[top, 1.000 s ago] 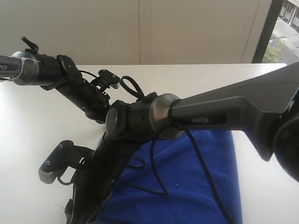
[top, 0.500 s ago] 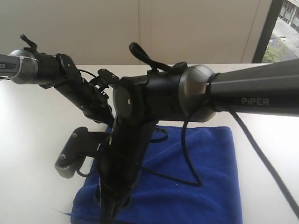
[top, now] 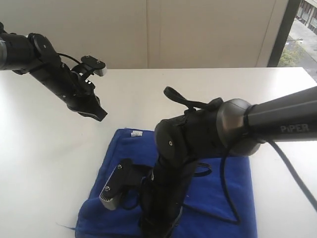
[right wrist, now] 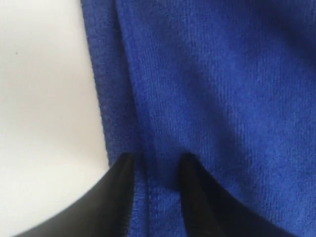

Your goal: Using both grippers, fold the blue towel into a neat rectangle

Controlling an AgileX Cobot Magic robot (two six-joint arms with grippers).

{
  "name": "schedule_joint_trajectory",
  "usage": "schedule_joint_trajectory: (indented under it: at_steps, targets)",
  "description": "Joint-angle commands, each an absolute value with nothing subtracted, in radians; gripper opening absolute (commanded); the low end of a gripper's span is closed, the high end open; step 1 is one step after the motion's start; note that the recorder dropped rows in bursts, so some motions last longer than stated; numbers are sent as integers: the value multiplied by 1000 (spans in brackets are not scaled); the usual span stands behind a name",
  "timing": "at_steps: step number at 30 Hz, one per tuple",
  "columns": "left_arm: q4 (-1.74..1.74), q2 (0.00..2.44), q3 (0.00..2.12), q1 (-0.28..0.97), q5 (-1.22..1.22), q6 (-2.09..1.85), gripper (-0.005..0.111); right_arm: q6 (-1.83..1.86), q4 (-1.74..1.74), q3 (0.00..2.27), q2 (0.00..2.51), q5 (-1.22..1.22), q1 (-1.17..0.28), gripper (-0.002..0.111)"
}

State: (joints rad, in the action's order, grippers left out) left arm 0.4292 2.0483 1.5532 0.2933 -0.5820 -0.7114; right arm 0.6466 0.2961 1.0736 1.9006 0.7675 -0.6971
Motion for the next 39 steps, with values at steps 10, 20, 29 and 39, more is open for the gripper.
schedule_joint_trajectory:
  at_steps: [10,20,29,39]
  targets:
    - [486,2035,1546,291,-667,-703,0,641,245,962,1862,922,-684,22]
    - [784,2057,1546,291,-763,-851,0,624,238,957,1811,901,-684,22]
    - [770,2141,1546,291,-865,-894,38,624,238,955,1811,850,-684,22]
    - [746,2157,1546,291,-880,-877,38,624,238,955,1811,829,-684,22]
